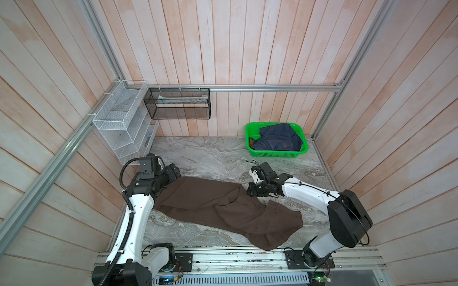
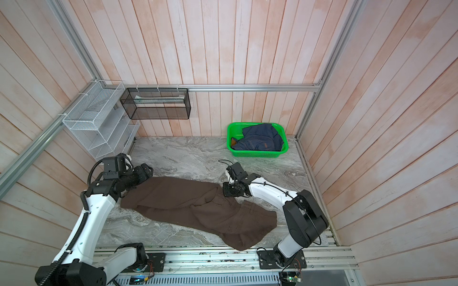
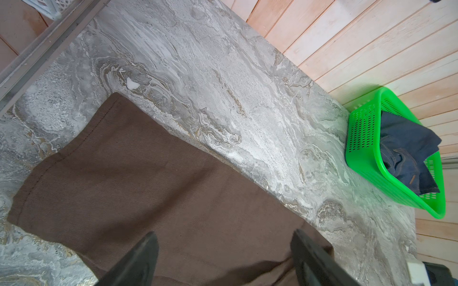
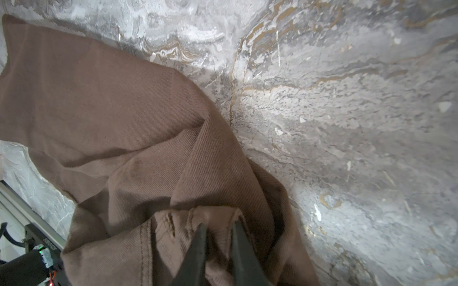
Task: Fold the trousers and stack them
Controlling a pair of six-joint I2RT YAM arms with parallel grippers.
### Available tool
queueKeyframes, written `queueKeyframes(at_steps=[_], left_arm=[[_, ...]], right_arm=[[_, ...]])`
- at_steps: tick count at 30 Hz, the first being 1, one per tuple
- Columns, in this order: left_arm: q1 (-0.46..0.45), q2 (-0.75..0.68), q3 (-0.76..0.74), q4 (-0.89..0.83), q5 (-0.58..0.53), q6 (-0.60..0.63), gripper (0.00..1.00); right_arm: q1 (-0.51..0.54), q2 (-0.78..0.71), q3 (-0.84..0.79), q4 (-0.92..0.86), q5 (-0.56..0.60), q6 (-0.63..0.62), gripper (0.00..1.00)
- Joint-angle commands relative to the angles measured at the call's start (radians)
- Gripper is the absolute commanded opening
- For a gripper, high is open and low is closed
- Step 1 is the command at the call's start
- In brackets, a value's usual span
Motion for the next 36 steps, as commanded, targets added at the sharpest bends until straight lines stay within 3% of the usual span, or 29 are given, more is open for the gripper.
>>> queueKeyframes(at_steps=[1, 4, 9, 14, 17, 20, 28, 36], left_arm=[[0.004, 0.002, -0.010, 0.007, 0.007, 0.011, 0.86], [0.005, 0.003, -0.005, 0.005, 0.007, 0.011, 0.86], [0.005, 0.003, 0.007, -0.002, 0.004, 0.014, 0.86], [0.005, 0.011, 0.003, 0.000, 0.001, 0.017, 0.86], [0.005, 0.020, -0.014, 0.014, 0.012, 0.011, 0.86], [0.004, 0.035, -0.029, 0.026, 0.026, 0.008, 0.86], [0.005, 0.071, -0.049, 0.013, -0.003, 0.015, 0.86], [0.014, 0.099, -0.102, 0.017, -0.034, -0.013, 0.86]], right_arm=[[-0.006, -0.023, -0.007, -0.044, 0.043, 0.001, 0.08], [-0.012, -0.051, 0.009, -0.064, 0.100, 0.007, 0.00], [-0.097, -0.212, 0.021, -0.120, 0.320, 0.066, 0.00], [-0.293, -0.470, -0.075, -0.103, 0.554, 0.150, 0.00], [-0.477, -0.555, -0.141, -0.088, 0.553, 0.187, 0.00], [-0.578, -0.582, -0.187, -0.069, 0.617, 0.219, 0.00], [-0.690, -0.554, -0.188, -0.106, 0.849, 0.295, 0.00], [-0.761, -0.525, -0.187, -0.076, 0.861, 0.266, 0.00]])
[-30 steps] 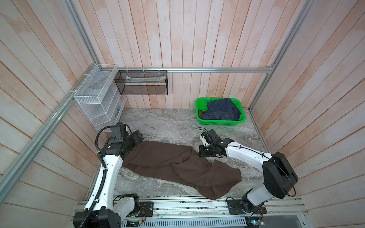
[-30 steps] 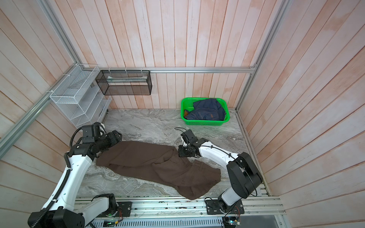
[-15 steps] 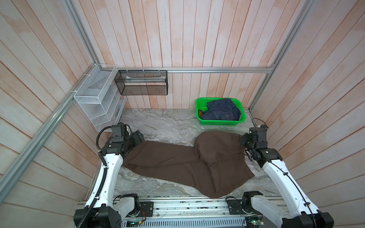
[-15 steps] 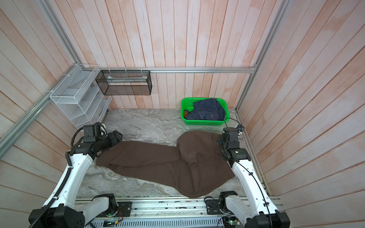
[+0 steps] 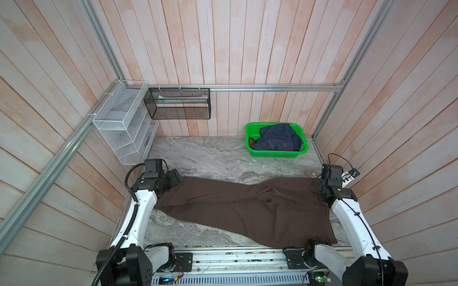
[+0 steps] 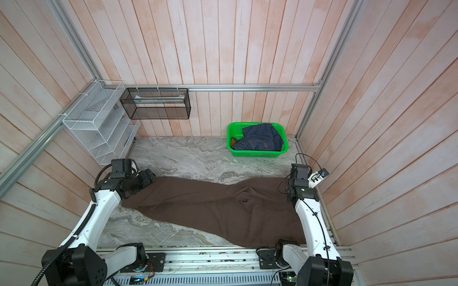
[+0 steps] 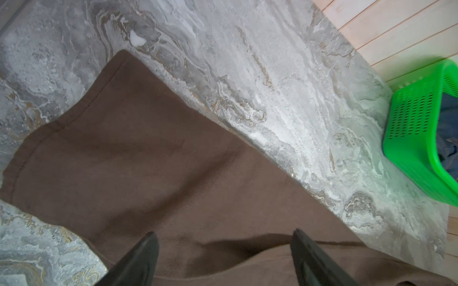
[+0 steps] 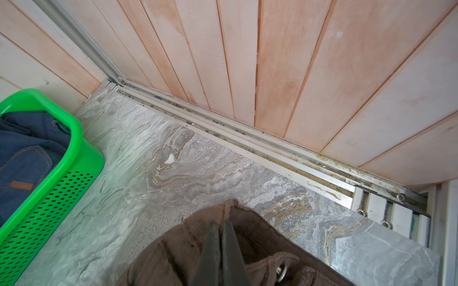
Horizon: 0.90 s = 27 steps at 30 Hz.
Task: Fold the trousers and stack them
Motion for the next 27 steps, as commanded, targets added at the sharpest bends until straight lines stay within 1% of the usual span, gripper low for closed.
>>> queueKeyframes(at_steps=[1, 4, 9, 15, 24, 27], left_arm=[[0.012, 0.017, -0.031, 0.007, -0.033, -0.014, 0.86], [0.037, 0.024, -0.058, 0.018, -0.037, -0.024, 0.86], [0.106, 0.023, -0.106, 0.044, -0.013, -0.044, 0.89], [0.159, 0.017, -0.178, 0.071, 0.016, -0.094, 0.91], [0.169, -0.019, -0.322, 0.168, 0.098, -0.233, 0.90], [0.169, -0.020, -0.355, 0.218, 0.132, -0.284, 0.85]], right_arm=[[-0.012, 0.019, 0.015, 0.009, 0.058, 0.001, 0.00], [-0.034, 0.028, 0.012, 0.020, 0.053, -0.007, 0.00], [-0.101, 0.029, 0.007, 0.048, 0.012, -0.018, 0.00], [-0.122, 0.050, -0.005, 0.076, -0.030, -0.020, 0.00], [-0.126, 0.067, -0.021, 0.116, -0.097, -0.022, 0.00], [-0.125, 0.069, -0.021, 0.122, -0.108, -0.025, 0.00]])
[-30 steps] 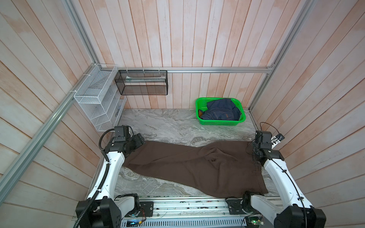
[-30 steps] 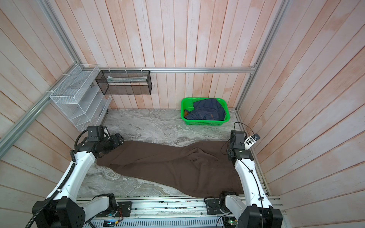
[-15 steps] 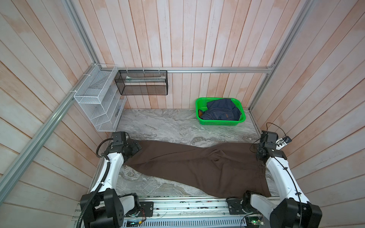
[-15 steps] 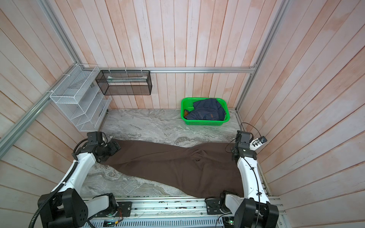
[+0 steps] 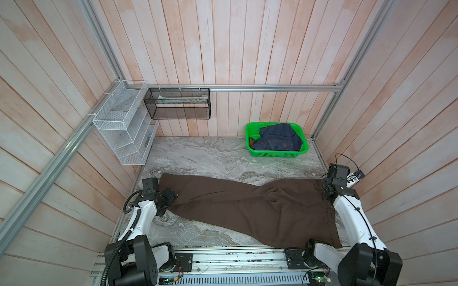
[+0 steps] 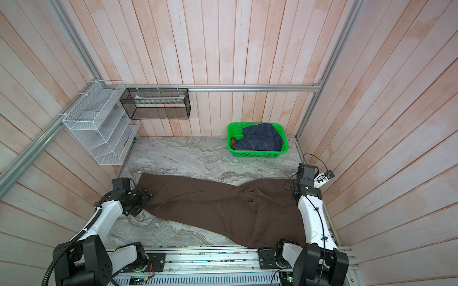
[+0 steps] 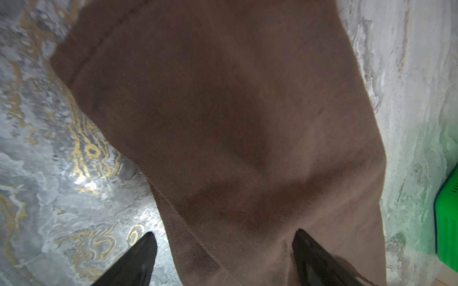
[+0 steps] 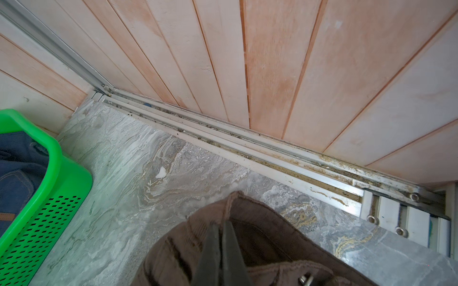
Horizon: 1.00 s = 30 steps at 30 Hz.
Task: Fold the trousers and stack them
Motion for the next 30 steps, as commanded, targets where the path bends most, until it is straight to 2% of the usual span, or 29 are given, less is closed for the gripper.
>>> queueKeyframes(at_steps=[1, 6, 10, 14, 16, 17, 18, 25, 30], left_arm=[[0.007, -0.015, -0.031, 0.093, 0.057, -0.091, 0.83], [0.006, -0.016, -0.069, 0.168, 0.129, -0.176, 0.71], [0.007, -0.010, -0.081, 0.191, 0.121, -0.195, 0.59], [0.009, -0.010, -0.072, 0.205, 0.109, -0.210, 0.38], [0.009, -0.020, -0.060, 0.201, 0.094, -0.218, 0.20], [0.008, -0.037, -0.053, 0.196, 0.081, -0.223, 0.07], [0.009, -0.058, -0.042, 0.184, 0.066, -0.226, 0.00], [0.025, -0.273, 0.092, -0.022, -0.119, -0.181, 0.00], [0.062, -0.399, 0.209, -0.182, -0.216, -0.122, 0.00]], right_arm=[[-0.007, 0.007, -0.005, 0.028, -0.018, -0.013, 0.00], [-0.007, 0.006, -0.003, 0.032, -0.029, -0.015, 0.00], [-0.007, 0.002, -0.001, 0.032, -0.034, -0.016, 0.00], [-0.007, 0.002, 0.002, 0.033, -0.044, -0.014, 0.00], [-0.008, 0.001, 0.004, 0.032, -0.044, -0.018, 0.00], [-0.007, -0.001, 0.006, 0.032, -0.041, -0.020, 0.00], [-0.009, -0.003, 0.008, 0.032, -0.040, -0.023, 0.00], [-0.062, -0.053, -0.002, 0.031, -0.071, -0.033, 0.00], [-0.115, -0.152, -0.039, 0.022, -0.083, -0.017, 0.00]])
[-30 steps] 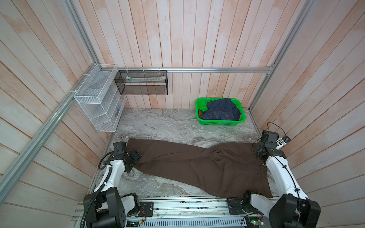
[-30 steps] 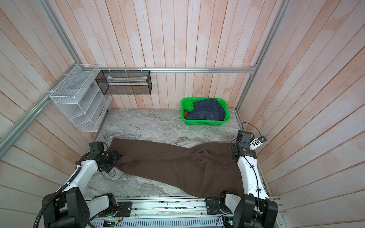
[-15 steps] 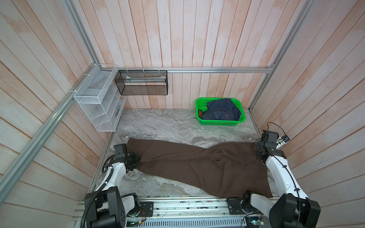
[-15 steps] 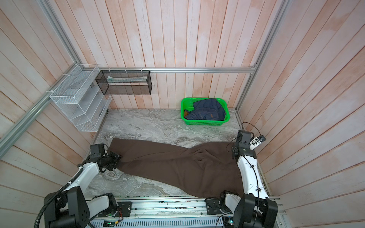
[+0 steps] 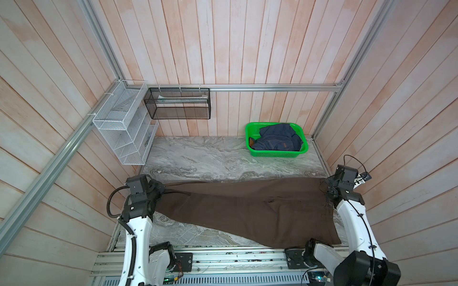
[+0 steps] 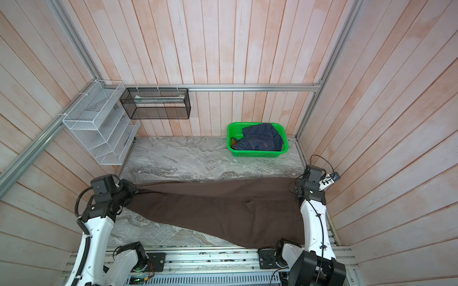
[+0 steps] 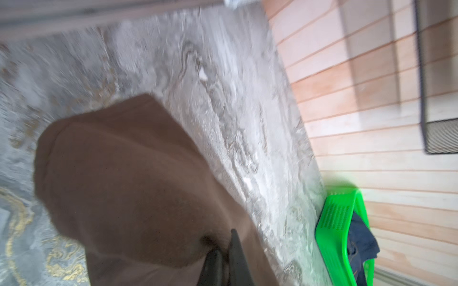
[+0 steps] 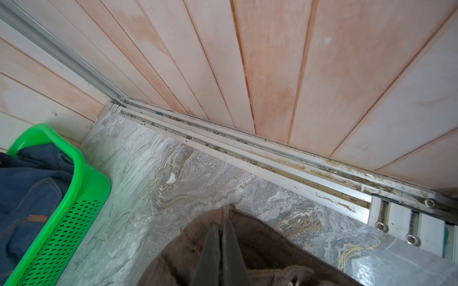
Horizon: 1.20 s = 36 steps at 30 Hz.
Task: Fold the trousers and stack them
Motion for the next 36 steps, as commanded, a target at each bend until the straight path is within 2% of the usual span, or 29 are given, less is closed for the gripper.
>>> queueKeyframes(at_steps=[1, 4, 9, 13, 20, 25, 36], left_arm=[[0.022, -0.059, 0.078, -0.143, -0.143, 0.066, 0.00], [0.022, -0.031, 0.126, -0.161, -0.172, 0.106, 0.00], [0.022, 0.152, 0.124, -0.046, -0.034, 0.132, 0.00], [0.015, 0.298, 0.156, 0.034, 0.012, 0.161, 0.00], [-0.057, 0.557, 0.288, 0.068, 0.006, 0.232, 0.00], [-0.119, 0.661, 0.400, 0.056, -0.047, 0.249, 0.00], [-0.194, 1.015, 0.746, -0.030, -0.139, 0.280, 0.00]], right_arm=[[-0.037, -0.083, -0.028, 0.004, 0.014, 0.013, 0.00], [-0.048, -0.126, -0.053, 0.016, 0.030, 0.028, 0.00], [-0.056, -0.026, -0.039, 0.037, -0.024, 0.041, 0.00], [-0.057, 0.059, -0.027, 0.085, -0.045, 0.061, 0.00], [-0.056, 0.216, 0.008, 0.176, -0.075, 0.075, 0.00], [-0.052, 0.293, 0.054, 0.200, -0.061, 0.083, 0.00], [-0.040, 0.459, 0.193, 0.210, 0.004, 0.087, 0.00]])
